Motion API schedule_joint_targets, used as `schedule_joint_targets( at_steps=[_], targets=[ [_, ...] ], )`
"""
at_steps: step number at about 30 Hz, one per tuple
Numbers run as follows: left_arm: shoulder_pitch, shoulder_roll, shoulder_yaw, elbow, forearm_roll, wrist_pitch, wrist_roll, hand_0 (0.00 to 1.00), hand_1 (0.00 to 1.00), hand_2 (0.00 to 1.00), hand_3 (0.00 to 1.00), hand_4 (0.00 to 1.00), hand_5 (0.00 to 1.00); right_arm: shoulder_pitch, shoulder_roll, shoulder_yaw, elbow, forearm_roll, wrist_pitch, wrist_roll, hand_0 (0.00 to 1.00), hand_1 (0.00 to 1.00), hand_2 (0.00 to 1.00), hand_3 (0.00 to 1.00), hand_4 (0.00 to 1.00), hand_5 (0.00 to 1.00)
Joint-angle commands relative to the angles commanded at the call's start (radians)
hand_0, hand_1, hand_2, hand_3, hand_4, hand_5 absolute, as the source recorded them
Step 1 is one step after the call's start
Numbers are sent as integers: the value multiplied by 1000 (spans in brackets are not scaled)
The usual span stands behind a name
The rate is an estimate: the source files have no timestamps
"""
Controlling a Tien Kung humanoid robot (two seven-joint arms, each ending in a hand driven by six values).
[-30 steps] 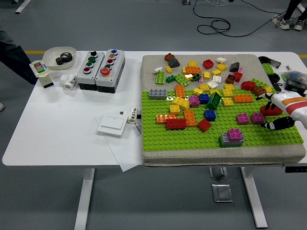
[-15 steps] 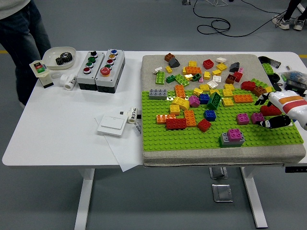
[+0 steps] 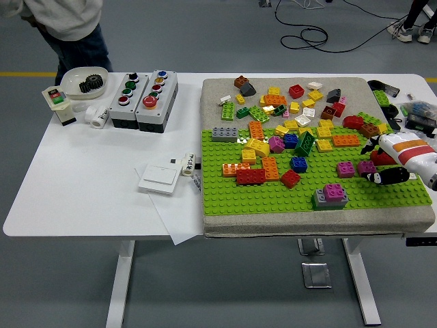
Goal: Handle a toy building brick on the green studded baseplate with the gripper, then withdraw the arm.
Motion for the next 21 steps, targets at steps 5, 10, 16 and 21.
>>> schedule_joint_targets(
  at_steps=[5,10,16,21],
  targets=[
    [-1,1,3,-1,-5,1,-2,600,687,651,549,565,613,15,14,-11,-30,-12,-9,4,292,468,581,575,818,269],
    [-1,2,6,-2,-9,2,-3,600,687,651,549,565,613,28,25,-31,-60,-16,-10,7,292,468,581,575,818,269],
    [-3,2,6,-3,-9,2,-3,600,687,652,550,566,612,37,35,-40,-96,-37,-18,10,282,462,570,565,799,270],
    [-3,1,4,-3,-8,3,-2,600,688,652,551,566,612,42,41,-44,-110,-42,-26,14,277,462,576,565,772,254]
  ],
)
